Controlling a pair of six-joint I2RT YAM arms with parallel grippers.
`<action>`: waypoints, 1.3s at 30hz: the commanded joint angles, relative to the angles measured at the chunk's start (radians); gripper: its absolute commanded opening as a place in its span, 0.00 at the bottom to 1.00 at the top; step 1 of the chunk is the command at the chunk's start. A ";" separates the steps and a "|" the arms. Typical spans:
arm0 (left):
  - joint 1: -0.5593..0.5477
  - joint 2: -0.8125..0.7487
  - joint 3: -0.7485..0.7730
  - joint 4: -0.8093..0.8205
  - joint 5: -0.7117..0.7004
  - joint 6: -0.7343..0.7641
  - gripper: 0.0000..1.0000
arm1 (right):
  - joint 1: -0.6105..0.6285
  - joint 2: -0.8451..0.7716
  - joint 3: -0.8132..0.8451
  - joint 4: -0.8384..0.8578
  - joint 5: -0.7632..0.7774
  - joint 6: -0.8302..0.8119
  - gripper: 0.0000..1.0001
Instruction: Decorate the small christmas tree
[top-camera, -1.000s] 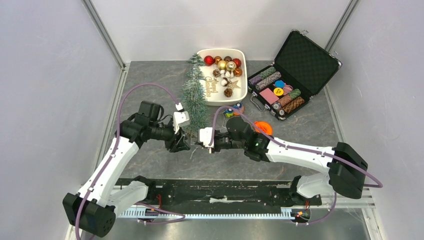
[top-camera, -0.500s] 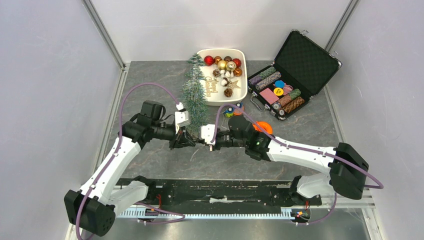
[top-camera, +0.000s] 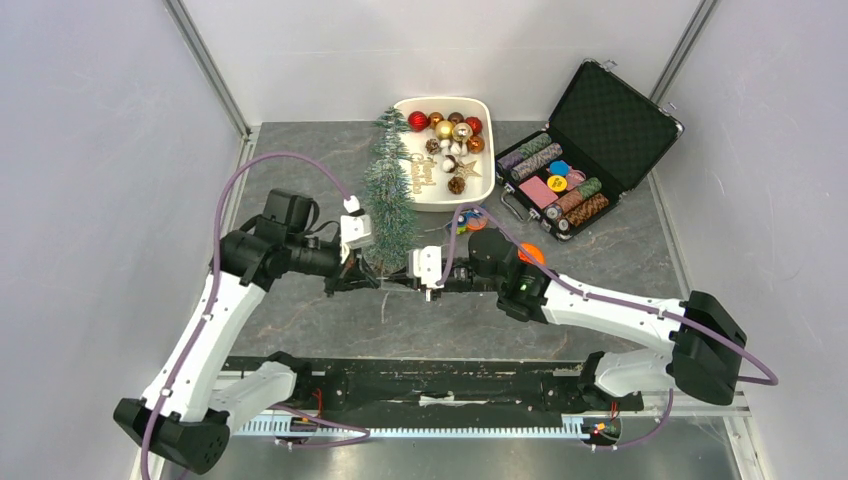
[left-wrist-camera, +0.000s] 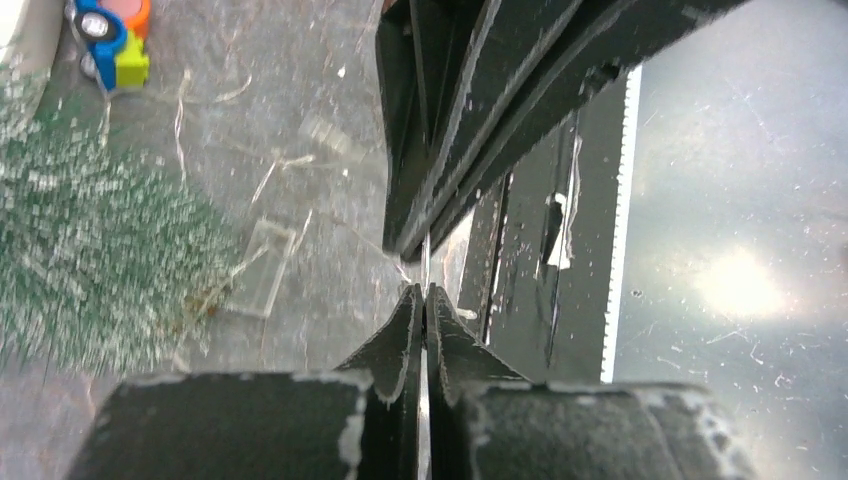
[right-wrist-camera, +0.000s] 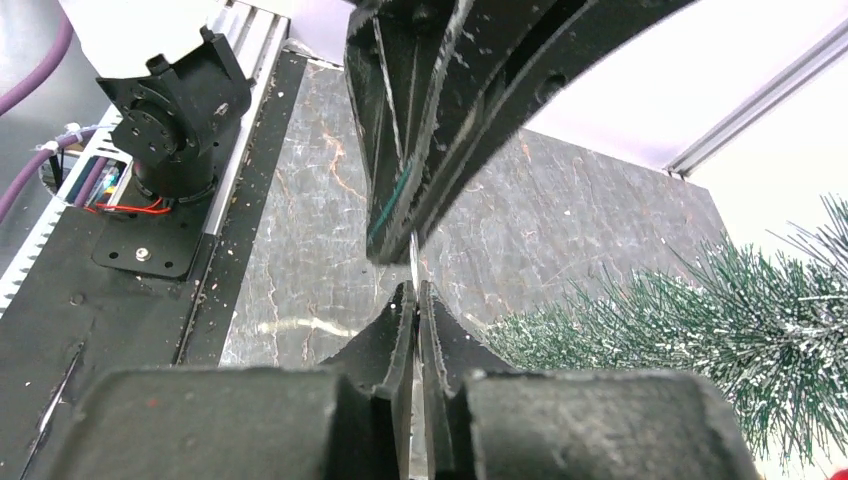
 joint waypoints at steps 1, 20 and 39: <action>0.008 -0.058 0.062 -0.223 -0.155 0.039 0.02 | -0.019 -0.023 -0.005 -0.012 -0.038 0.012 0.07; 0.009 -0.116 0.715 -0.384 -0.889 -0.052 0.02 | -0.040 -0.095 -0.047 -0.011 0.085 0.028 0.85; 0.008 -0.123 0.705 -0.338 -0.948 -0.011 0.02 | -0.266 0.007 -0.181 -0.046 0.182 0.065 0.82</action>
